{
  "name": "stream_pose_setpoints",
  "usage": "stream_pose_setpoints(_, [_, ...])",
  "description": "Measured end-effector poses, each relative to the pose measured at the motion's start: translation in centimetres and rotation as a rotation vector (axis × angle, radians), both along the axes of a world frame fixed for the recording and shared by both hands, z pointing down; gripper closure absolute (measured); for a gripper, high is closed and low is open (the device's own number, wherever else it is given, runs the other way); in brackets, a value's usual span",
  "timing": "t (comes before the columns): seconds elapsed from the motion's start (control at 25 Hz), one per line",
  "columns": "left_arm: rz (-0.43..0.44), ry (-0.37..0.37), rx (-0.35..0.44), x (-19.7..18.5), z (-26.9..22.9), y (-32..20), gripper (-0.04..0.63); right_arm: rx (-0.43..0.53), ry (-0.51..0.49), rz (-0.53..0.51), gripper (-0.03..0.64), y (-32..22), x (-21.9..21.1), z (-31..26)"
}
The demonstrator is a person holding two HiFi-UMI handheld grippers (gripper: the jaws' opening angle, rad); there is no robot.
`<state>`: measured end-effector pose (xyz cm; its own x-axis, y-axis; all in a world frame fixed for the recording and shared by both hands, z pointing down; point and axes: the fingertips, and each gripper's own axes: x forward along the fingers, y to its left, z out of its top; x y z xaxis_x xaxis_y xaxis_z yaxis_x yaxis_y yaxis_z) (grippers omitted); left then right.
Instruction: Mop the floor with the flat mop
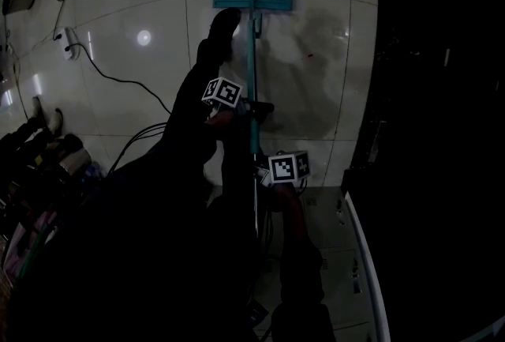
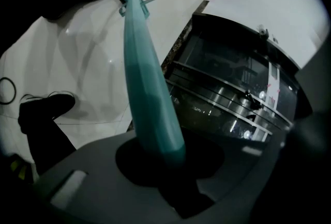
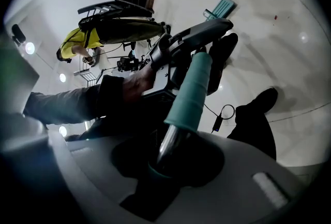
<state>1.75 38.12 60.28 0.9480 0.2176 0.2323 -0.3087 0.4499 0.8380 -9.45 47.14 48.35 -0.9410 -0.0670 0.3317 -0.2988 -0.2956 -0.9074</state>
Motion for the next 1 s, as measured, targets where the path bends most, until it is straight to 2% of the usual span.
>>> stream_pose_setpoints(0.2, [0.008, -0.006, -0.006, 0.2, 0.5, -1.4, 0.497, 0.007, 0.009, -0.002, 0.494, -1.6, 0.2, 0.5])
stream_pose_setpoints(0.44, [-0.009, -0.002, -0.017, 0.5, 1.2, -7.3, 0.499, -0.007, 0.009, 0.019, 0.494, -7.7, 0.4, 0.9])
stream_pose_setpoints(0.56, [-0.034, 0.004, -0.012, 0.8, 1.4, -12.4, 0.499, -0.028, -0.003, 0.029, 0.489, -12.2, 0.5, 1.3])
stream_pose_setpoints(0.72, [-0.045, 0.012, -0.005, 0.9, 1.5, -19.9, 0.499, -0.007, 0.01, 0.043, 0.489, -20.0, 0.6, 1.3])
stream_pose_setpoints(0.92, [-0.068, 0.023, 0.011, 0.5, 3.0, -33.1, 0.499, -0.01, 0.003, 0.037, 0.489, -32.4, 0.1, 3.3])
stream_pose_setpoints(1.0, [-0.056, 0.034, 0.03, 0.8, 2.4, -35.1, 0.499, 0.008, 0.01, 0.044, 0.49, -34.3, 0.1, 2.9])
